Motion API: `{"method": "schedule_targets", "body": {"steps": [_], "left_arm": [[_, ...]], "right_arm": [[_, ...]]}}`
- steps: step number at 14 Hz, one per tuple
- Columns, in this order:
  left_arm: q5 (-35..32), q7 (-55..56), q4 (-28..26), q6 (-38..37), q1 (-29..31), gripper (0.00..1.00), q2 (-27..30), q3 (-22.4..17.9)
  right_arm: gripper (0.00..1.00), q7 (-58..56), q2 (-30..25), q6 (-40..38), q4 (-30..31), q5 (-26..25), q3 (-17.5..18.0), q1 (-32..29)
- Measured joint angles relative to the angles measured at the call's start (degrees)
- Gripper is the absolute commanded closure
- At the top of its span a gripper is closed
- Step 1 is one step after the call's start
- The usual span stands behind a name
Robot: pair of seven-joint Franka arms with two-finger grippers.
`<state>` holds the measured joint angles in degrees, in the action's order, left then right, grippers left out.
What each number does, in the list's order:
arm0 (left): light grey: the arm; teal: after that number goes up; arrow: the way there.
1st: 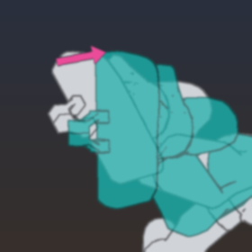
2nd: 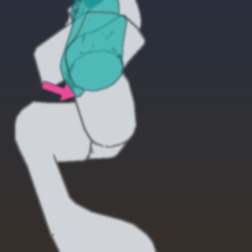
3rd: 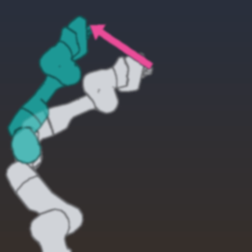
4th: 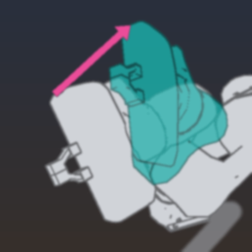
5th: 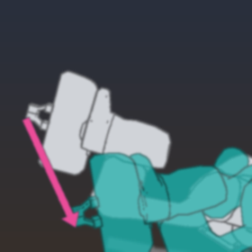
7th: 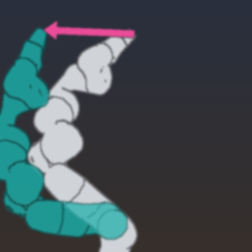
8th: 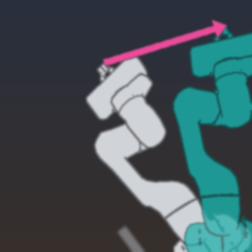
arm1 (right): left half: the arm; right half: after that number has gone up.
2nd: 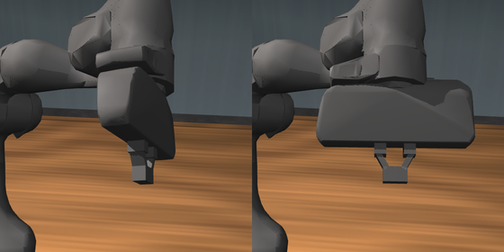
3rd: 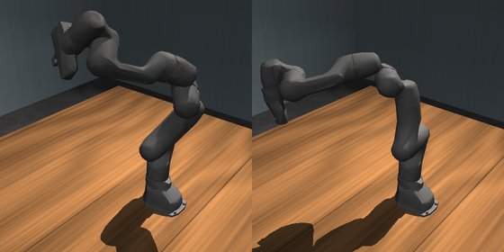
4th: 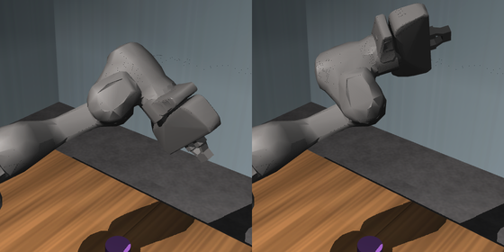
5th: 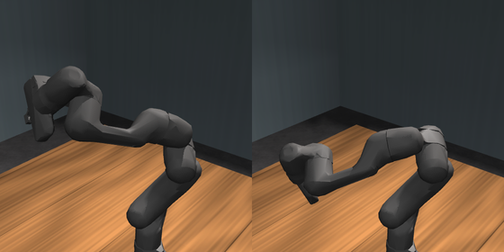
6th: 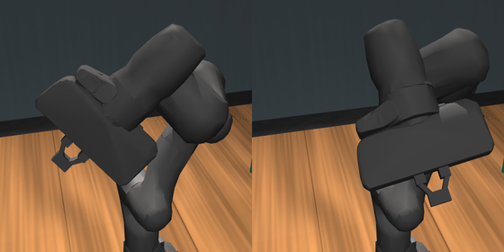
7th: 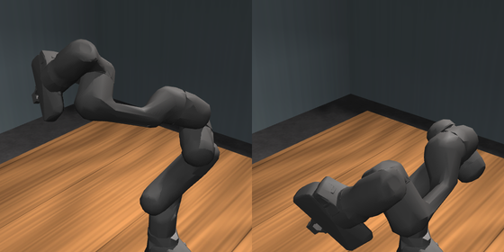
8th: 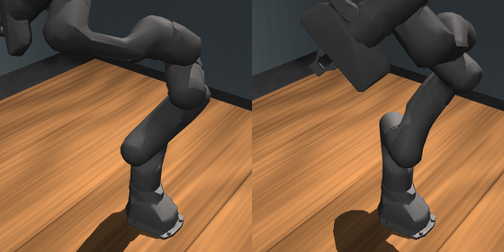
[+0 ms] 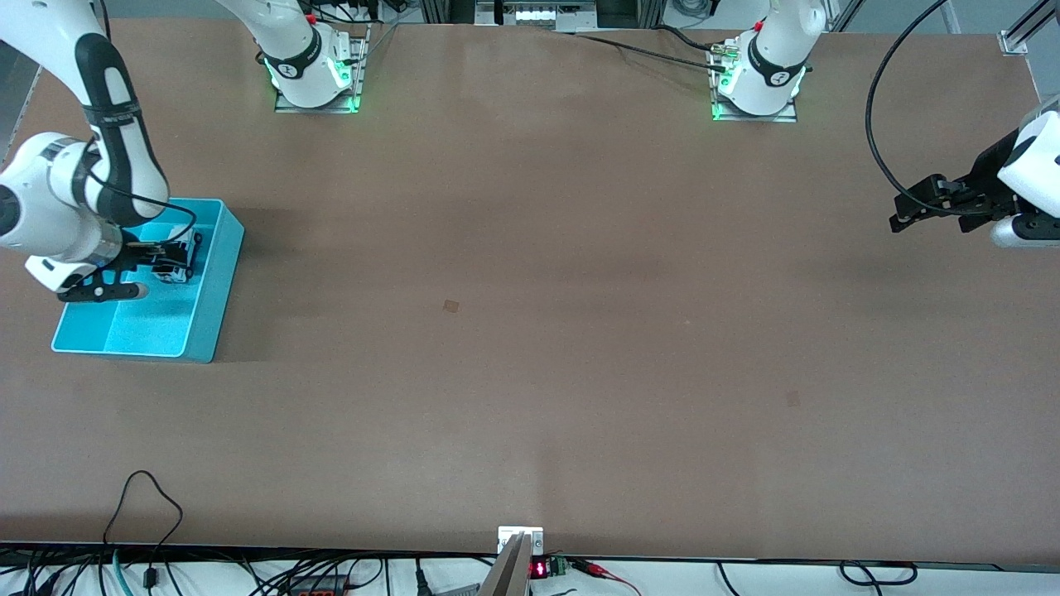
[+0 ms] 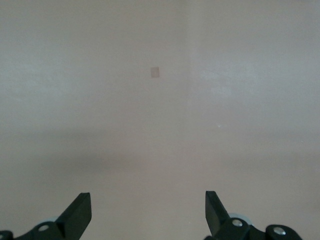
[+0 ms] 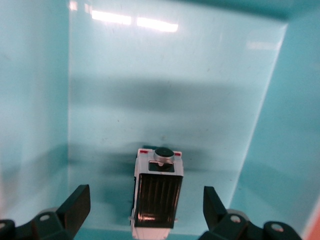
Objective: Wind and store white jeep toy
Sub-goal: 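Open the right gripper and raise it out of the box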
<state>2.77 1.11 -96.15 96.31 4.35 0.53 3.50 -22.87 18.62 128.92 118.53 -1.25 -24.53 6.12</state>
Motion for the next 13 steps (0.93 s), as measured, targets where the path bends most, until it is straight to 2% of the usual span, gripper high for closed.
{"method": "schedule_targets", "body": {"steps": [5, 8, 11, 13], "left_arm": [[0.0, 0.0, -1.0, 0.3, 0.0, 0.0, 0.7, 0.0], [0.0, 0.0, -1.1, 0.3, 0.0, 0.0, 0.7, 0.0], [0.0, -0.1, -1.0, 0.5, 0.0, 0.0, 0.8, 0.1], [0.0, -0.1, -1.0, 0.2, 0.0, 0.0, 1.1, 0.1]], "right_arm": [[0.0, 0.0, -3.1, -8.8, -10.7, 0.2, 2.7, 0.1], [0.0, 0.0, -6.6, -14.6, -15.3, 0.3, 6.0, 0.3], [0.0, 0.9, -9.2, -24.1, -22.8, 0.5, 9.8, 0.4], [0.0, 4.5, -10.9, -29.6, -25.6, 0.6, 11.7, 0.5]]}}
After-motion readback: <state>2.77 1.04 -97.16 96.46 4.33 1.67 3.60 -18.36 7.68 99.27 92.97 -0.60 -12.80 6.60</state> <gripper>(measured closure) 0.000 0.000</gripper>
